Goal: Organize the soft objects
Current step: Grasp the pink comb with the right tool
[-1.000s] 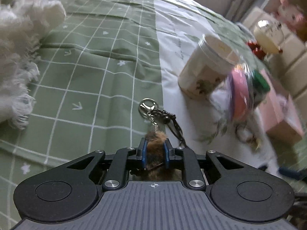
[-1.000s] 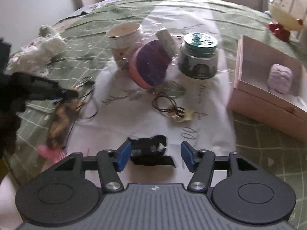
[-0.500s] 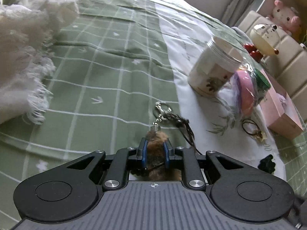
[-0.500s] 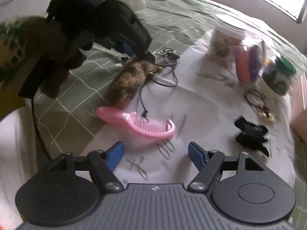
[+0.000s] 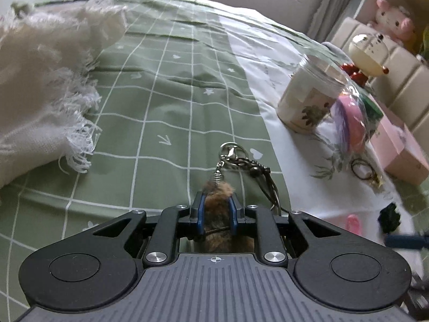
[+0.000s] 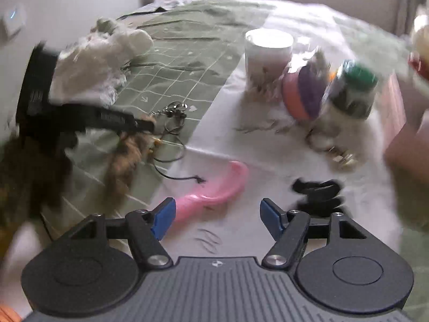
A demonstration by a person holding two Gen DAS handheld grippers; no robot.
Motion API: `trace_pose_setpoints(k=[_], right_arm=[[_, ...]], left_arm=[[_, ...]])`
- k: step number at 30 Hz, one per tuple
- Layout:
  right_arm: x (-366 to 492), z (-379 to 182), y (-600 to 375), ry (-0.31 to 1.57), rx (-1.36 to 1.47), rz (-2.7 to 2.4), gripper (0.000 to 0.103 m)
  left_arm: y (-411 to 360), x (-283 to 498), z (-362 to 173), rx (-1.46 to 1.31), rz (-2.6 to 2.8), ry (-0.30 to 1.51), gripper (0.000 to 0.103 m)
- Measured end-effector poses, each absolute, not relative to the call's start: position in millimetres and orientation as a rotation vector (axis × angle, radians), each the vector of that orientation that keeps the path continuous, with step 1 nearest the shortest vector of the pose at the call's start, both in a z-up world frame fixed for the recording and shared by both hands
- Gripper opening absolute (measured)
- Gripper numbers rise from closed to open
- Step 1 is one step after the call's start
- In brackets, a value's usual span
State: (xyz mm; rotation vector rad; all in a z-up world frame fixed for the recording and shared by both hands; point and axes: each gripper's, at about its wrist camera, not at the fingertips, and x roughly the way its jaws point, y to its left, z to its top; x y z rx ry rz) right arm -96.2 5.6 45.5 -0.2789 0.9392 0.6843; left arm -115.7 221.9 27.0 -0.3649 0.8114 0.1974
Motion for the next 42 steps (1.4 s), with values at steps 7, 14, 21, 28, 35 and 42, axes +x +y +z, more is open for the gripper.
trace_pose_setpoints(k=[7, 14, 21, 28, 35, 42], right_arm=[[-80.2, 16.1, 38.8, 0.997, -0.365, 0.573, 0.069], [-105.6, 16.3, 5.8, 0.924, -0.499, 0.651, 0.059], [-112.5, 18.7, -24.2, 0.887, -0.503, 0.659, 0.060], [-109.4, 16.6, -14.2, 0.879, -0.497, 0.651, 0.047], [-108.1, 48.7, -18.9, 0.844, -0.460, 0.697, 0.046], [-79.0, 118.9, -66.8, 0.712, -0.366, 0.712, 0.046]], left_arm=[[208.7, -114.6, 25.1, -0.270, 0.196, 0.818, 0.024], [207.9, -119.9, 23.8, -0.294, 0.198, 0.815, 0.024], [201.1, -130.2, 22.4, -0.349, 0.256, 0.770, 0.024], [195.7, -124.2, 25.4, -0.269, 0.251, 0.798, 0.025], [184.3, -123.7, 50.0, -0.210, 0.224, 0.775, 0.018], [165.6, -110.1, 145.7, -0.127, 0.180, 0.623, 0.017]])
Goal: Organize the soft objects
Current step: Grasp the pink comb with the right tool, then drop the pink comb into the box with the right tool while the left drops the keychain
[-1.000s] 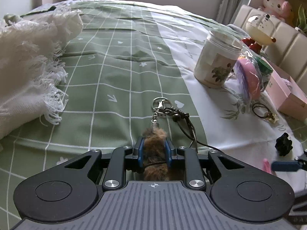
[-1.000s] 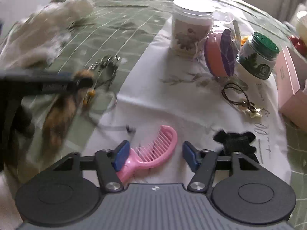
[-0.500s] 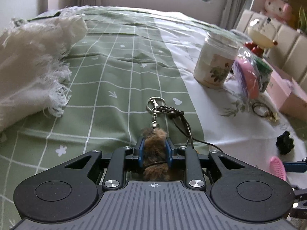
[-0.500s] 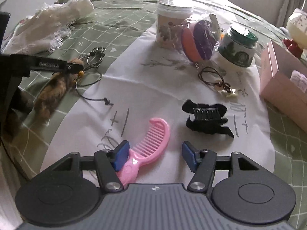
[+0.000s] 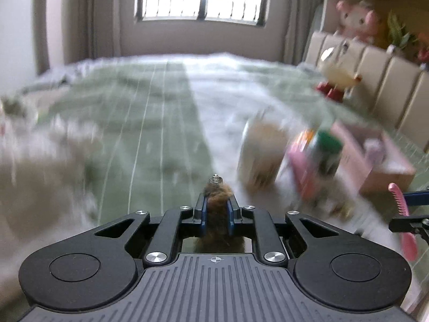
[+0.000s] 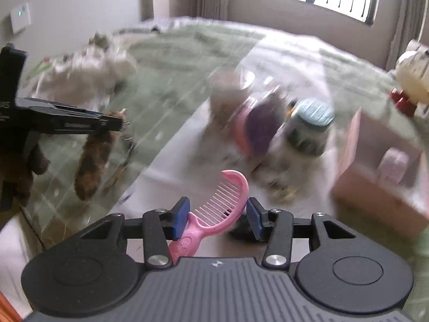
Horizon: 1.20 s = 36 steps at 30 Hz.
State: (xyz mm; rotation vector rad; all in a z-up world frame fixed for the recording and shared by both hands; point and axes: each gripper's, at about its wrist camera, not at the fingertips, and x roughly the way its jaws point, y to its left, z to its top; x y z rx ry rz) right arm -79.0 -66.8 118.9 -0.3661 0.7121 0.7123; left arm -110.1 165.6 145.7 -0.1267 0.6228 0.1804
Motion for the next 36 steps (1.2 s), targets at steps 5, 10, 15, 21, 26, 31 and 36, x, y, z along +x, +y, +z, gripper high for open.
trace_pose_setpoints(k=[5, 10, 15, 21, 26, 31, 36], right_arm=[[-43.3, 178.7, -101.3, 0.571, -0.299, 0.686, 0.046], [0.3, 234.3, -146.7, 0.448, -0.227, 0.614, 0.046], [38.5, 264.1, -190.8, 0.367, -0.228, 0.524, 0.047], [84.1, 265.9, -232.1, 0.379, -0.211, 0.460, 0.047], [111.3, 237.0, -246.3, 0.438, -0.189, 0.457, 0.047], [131.6, 177.2, -253.8, 0.541, -0.152, 0.467, 0.047], [154.3, 113.7, -261.8, 0.667, -0.059, 0.447, 0.047]], left_arm=[[135.5, -72.8, 227.3, -0.050, 0.091, 0.525, 0.017], [95.5, -19.0, 296.1, -0.041, -0.044, 0.435, 0.017], [33.2, 39.2, 345.3, -0.004, -0.217, 0.371, 0.017], [-34.4, 113.7, 337.5, -0.029, -0.344, 0.385, 0.017], [-64.0, 169.0, 286.4, -0.122, -0.393, 0.470, 0.017], [-74.0, 198.2, 215.8, -0.140, -0.378, 0.587, 0.017], [-75.1, 211.6, 161.3, -0.172, -0.363, 0.679, 0.019]])
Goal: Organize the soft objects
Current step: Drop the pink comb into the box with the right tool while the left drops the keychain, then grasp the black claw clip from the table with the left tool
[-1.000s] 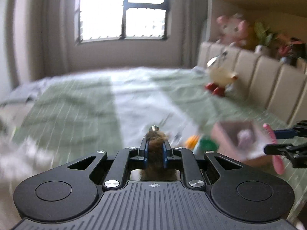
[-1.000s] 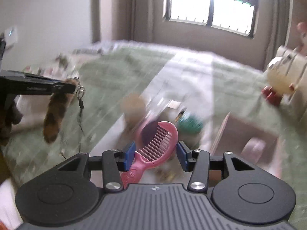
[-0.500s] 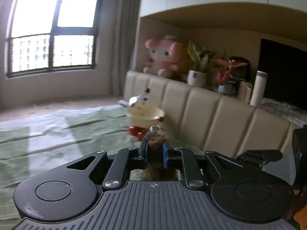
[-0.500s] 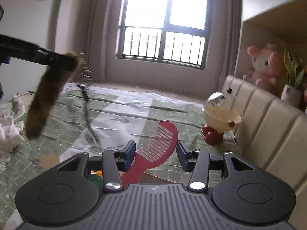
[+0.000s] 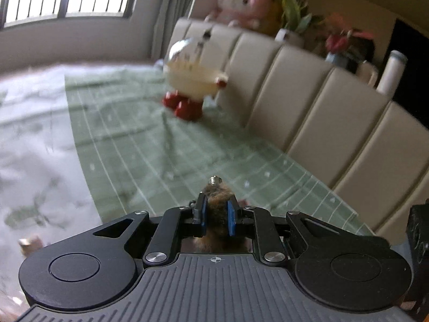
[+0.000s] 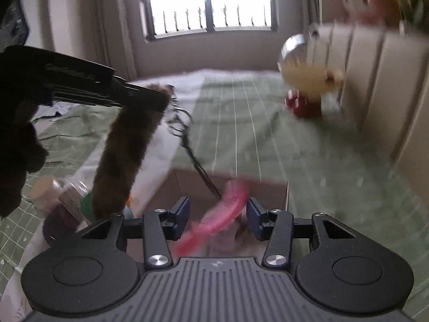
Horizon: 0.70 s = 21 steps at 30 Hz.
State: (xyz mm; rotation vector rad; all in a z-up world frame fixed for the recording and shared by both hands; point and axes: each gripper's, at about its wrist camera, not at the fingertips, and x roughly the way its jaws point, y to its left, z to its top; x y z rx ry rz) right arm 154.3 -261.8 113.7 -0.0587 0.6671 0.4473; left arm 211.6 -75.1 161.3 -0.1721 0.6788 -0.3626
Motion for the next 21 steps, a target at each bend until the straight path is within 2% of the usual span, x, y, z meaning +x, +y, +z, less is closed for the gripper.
trace_pose_setpoints(k=[4, 9, 15, 21], right_arm=[[161.9, 84.3, -255.4, 0.727, -0.060, 0.438, 0.047], [137.9, 89.0, -255.5, 0.691, -0.096, 0.381, 0.067], [66.3, 83.7, -254.9, 0.672, -0.116, 0.341, 0.075], [0.7, 60.9, -233.8, 0.745, -0.106, 0.357, 0.076]], left_arm=[[-77.3, 227.9, 123.8, -0.273, -0.382, 0.843, 0.021], [-65.6, 203.7, 126.5, -0.211, -0.351, 0.811, 0.021], [-28.8, 132.5, 148.3, -0.111, -0.359, 0.785, 0.021], [12.9, 38.5, 125.3, 0.006, -0.365, 0.847, 0.021]])
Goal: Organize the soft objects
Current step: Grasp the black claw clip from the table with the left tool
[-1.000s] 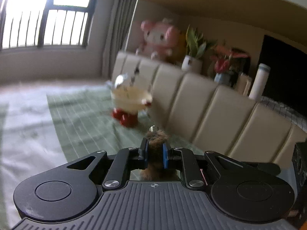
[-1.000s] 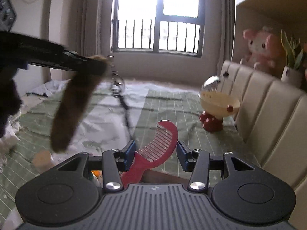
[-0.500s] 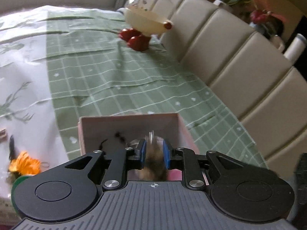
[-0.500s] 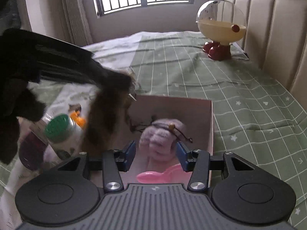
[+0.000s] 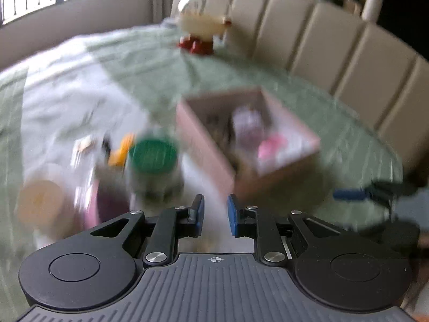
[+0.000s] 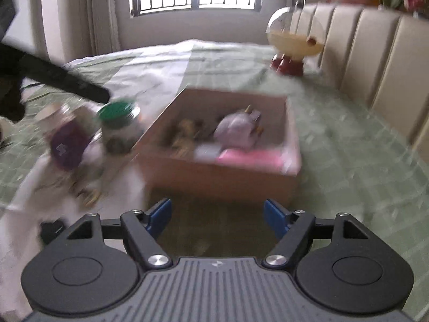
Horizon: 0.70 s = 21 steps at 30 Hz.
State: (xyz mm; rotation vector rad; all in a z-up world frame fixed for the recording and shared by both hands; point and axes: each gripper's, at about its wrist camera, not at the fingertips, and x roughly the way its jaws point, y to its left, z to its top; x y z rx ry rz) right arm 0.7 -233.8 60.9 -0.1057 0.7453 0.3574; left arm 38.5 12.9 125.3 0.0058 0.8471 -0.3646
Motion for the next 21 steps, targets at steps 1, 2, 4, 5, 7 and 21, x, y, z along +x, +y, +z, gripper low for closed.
trace_pose_setpoints(k=[1, 2, 4, 5, 7, 21], right_arm=[[-7.4, 57.2, -230.8, 0.774, -0.082, 0.371, 0.076], [-13.7, 51.6, -226.3, 0.807, -0.057, 0.383, 0.076], [-25.2, 42.3, -216.3, 0.848, -0.055, 0.394, 0.076], [-30.6, 37.9, -210.4, 0.859, -0.068, 0.392, 0.076], [-37.7, 28.7, -200.4, 0.876, -0.090, 0.382, 0.076], [-66.9, -4.1, -188.0, 0.770, -0.151, 0.291, 0.103]], left_arm=[[20.1, 23.0, 117.3, -0.010, -0.354, 0.863, 0.021], [25.3, 11.0, 110.4, -0.029, -0.346, 0.876, 0.021], [31.6, -9.7, 96.2, -0.052, -0.324, 0.892, 0.021], [32.1, -17.5, 89.5, -0.055, -0.313, 0.890, 0.021], [32.0, -25.1, 80.4, -0.056, -0.288, 0.880, 0.021], [-11.7, -44.6, 50.0, 0.126, -0.421, 0.877, 0.022]])
